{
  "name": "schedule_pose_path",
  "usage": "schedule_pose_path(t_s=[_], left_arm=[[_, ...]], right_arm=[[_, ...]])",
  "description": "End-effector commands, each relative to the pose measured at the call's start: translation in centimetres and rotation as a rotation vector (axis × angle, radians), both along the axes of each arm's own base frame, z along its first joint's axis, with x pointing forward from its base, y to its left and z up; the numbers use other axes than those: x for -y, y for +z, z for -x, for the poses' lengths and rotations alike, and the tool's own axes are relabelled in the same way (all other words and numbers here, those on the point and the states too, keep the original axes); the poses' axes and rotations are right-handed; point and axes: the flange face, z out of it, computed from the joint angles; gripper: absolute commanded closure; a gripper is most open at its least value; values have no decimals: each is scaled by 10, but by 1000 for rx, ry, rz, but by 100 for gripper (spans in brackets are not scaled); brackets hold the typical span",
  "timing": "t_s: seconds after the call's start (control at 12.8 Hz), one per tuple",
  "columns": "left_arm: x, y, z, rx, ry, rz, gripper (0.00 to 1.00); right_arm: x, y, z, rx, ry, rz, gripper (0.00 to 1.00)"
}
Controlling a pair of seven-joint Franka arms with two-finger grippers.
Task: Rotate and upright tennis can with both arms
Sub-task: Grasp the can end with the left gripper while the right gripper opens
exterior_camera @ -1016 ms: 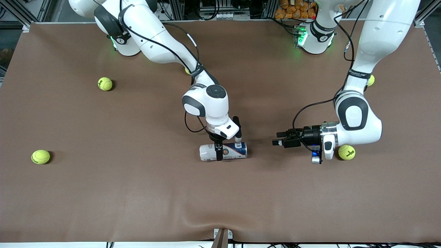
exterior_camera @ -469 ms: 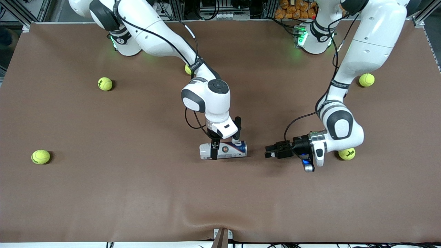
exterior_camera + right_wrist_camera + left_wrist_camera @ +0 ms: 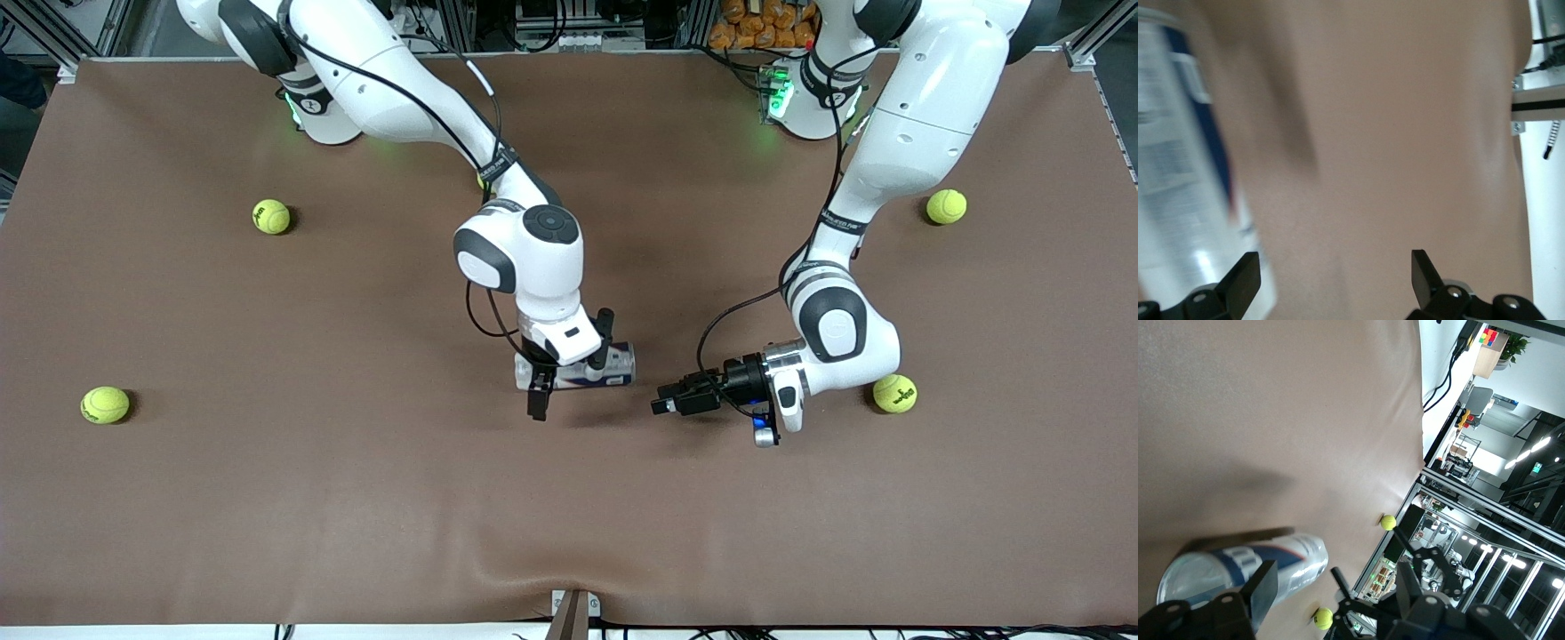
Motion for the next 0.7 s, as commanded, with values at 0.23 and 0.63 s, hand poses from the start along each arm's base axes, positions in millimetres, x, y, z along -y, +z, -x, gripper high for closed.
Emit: schedule_pose_path(t_s=[0.23,0.63], left_arm=[[0,-24,17,19,-16,-19,25],[5,-37,52,-23,-49,-31,28]], right_arm=[[28,32,-20,21,-65,-30,0],[86,47,-56,-152,-337,-288,0]])
